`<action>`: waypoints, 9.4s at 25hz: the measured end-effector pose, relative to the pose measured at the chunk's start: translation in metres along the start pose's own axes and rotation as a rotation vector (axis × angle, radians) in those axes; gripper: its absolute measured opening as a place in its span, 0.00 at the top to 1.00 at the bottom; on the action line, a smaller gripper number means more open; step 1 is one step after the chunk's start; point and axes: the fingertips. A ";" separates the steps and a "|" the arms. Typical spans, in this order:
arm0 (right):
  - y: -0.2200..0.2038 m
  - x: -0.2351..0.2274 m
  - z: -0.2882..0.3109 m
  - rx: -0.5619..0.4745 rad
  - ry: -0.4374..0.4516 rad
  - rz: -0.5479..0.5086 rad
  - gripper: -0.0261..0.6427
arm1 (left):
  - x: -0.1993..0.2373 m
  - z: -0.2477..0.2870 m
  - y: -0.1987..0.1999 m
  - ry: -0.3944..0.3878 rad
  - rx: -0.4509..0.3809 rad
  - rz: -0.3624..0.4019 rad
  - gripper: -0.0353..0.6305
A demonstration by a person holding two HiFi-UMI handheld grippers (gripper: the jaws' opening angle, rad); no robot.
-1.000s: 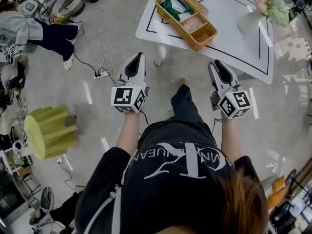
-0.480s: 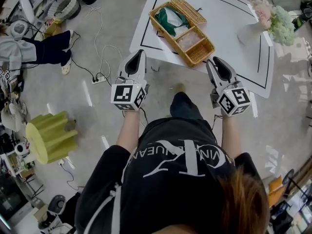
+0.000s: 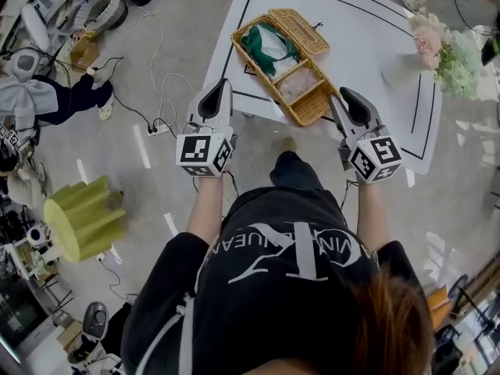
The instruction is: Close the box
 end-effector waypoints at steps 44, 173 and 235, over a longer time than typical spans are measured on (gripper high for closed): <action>-0.068 -0.107 0.137 0.540 0.083 -0.505 0.75 | 0.025 0.077 -0.025 0.124 0.177 -0.019 0.93; 0.055 -0.048 0.113 -0.006 0.081 -0.062 0.94 | 0.038 0.086 0.013 -0.117 0.066 -0.039 0.93; 0.017 0.059 0.140 0.216 0.306 -0.643 0.77 | 0.064 0.060 0.013 -0.059 0.055 -0.062 0.93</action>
Point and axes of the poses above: the fingertips, and each gripper's own axes: z forward along the fingers, x to its left, y out of its top, and after that the axes turned 5 degrees about -z, right-handed
